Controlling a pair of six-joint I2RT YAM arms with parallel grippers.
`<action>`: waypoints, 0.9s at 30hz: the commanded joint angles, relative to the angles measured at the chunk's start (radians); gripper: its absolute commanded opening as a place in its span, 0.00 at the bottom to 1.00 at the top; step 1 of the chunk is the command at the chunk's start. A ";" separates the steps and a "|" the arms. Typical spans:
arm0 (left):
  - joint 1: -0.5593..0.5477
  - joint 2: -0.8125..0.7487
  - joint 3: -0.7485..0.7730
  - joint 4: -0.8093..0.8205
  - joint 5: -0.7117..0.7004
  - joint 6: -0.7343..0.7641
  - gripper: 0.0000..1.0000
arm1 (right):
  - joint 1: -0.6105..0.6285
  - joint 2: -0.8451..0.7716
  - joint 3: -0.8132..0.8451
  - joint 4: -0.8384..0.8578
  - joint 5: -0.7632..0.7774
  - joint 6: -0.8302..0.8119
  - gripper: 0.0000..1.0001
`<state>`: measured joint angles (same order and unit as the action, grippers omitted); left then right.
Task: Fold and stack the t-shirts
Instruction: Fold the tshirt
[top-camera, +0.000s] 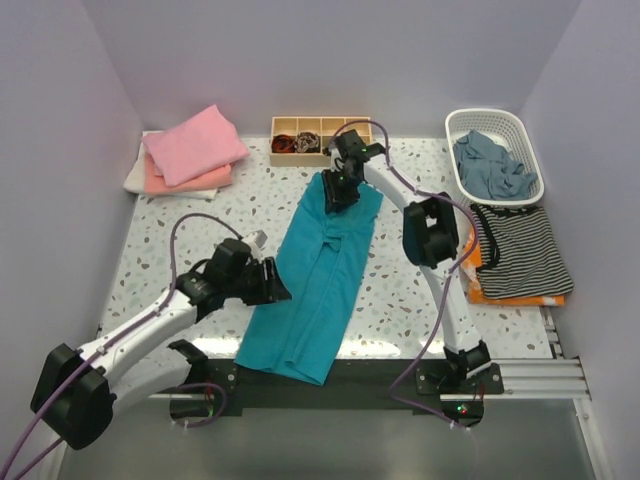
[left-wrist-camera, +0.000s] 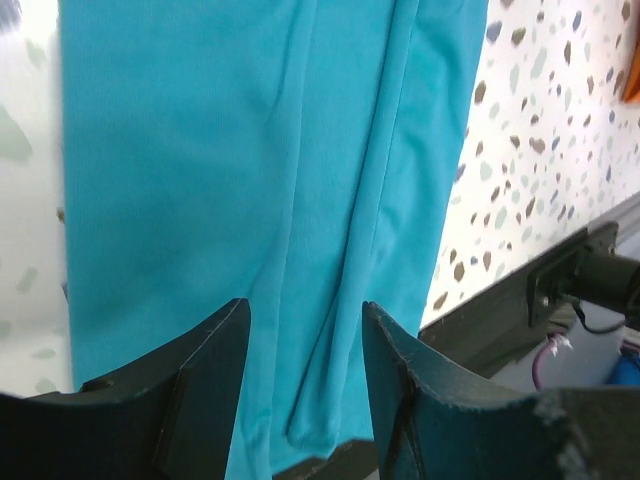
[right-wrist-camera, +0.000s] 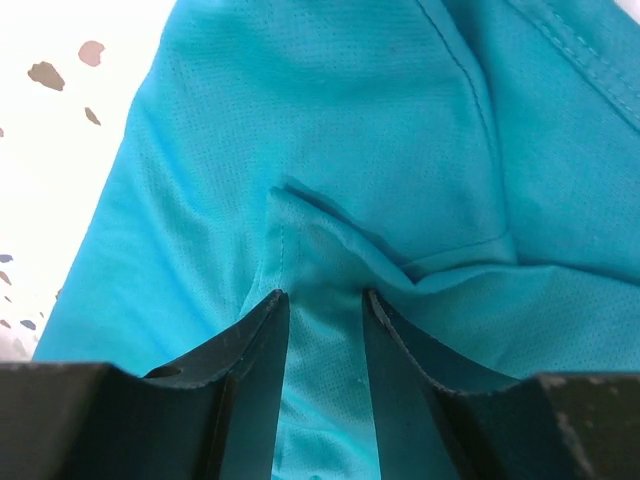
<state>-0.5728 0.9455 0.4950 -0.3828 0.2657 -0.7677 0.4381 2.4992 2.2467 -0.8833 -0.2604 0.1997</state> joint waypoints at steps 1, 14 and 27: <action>-0.004 0.131 0.178 0.073 -0.143 0.129 0.54 | -0.038 -0.155 -0.034 -0.024 0.031 -0.056 0.38; 0.064 0.861 0.799 0.433 -0.007 0.372 0.57 | -0.056 -0.828 -0.651 0.256 0.311 0.052 0.40; 0.067 1.335 1.214 0.384 0.196 0.415 0.52 | -0.035 -1.143 -1.098 0.268 -0.093 0.119 0.41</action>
<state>-0.5098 2.2307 1.5963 0.0036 0.4282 -0.3992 0.3809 1.4185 1.2209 -0.6220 -0.1200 0.2920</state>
